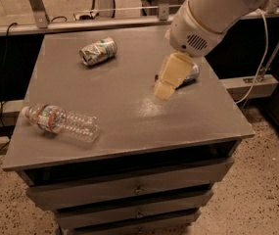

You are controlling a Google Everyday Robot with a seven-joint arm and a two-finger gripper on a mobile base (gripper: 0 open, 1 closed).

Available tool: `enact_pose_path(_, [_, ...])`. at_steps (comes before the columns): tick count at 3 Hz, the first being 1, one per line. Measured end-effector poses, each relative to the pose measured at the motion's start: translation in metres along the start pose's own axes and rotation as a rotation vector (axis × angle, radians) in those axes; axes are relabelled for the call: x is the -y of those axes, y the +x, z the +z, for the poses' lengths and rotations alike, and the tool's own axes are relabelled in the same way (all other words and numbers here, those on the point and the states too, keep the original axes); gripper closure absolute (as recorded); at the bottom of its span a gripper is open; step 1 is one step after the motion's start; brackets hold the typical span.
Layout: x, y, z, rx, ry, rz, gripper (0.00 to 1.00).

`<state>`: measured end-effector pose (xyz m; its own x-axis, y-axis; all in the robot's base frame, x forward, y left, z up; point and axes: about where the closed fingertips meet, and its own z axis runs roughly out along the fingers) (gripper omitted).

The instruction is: Pick water bottle

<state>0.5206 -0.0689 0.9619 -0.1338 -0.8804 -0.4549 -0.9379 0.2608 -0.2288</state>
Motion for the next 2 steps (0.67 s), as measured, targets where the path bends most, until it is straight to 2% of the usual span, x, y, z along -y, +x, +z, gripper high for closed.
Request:
enact_pose_path(1, [-0.004,-0.042,0.038,0.074,-0.052,-0.021,0.0])
enact_pose_path(2, [-0.018,-0.093,0.09,0.137,-0.14,-0.043,0.0])
